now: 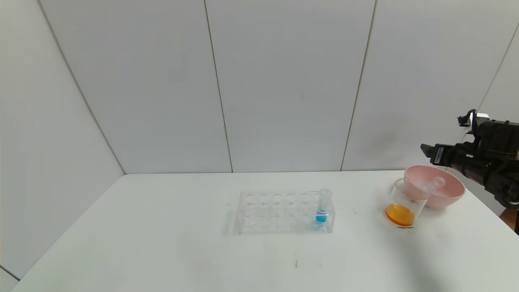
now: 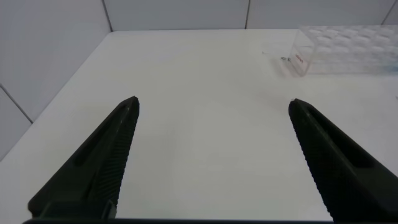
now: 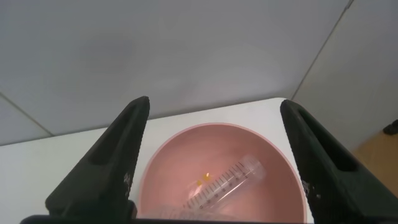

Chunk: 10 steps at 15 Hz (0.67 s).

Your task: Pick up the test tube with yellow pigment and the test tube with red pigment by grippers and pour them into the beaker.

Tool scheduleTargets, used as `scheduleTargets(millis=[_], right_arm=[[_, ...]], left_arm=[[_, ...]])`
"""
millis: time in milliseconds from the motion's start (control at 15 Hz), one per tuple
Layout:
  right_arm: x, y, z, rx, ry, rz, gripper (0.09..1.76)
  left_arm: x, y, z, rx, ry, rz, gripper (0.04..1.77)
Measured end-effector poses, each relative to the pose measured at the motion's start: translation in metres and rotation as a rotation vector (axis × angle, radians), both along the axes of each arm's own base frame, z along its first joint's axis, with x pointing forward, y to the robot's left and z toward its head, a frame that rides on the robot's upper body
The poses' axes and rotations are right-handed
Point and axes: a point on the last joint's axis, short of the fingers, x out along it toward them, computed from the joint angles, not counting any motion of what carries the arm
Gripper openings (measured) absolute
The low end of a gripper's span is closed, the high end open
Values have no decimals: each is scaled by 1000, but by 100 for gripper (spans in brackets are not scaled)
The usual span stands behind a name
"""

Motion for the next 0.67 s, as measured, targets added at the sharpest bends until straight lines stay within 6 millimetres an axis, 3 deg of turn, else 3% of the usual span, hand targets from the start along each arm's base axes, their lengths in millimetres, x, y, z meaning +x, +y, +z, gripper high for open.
scheduleTargets(millis=[267, 467, 667], right_arm=[[-38, 39, 24, -4, -31, 98, 159], [-82, 70, 39, -4, -56, 191, 163], [-130, 85, 50, -6, -93, 258, 166]], left_arm=[[0, 0, 0, 0, 0, 0, 172], [0, 0, 0, 0, 0, 0, 172], [0, 0, 0, 0, 0, 0, 172]])
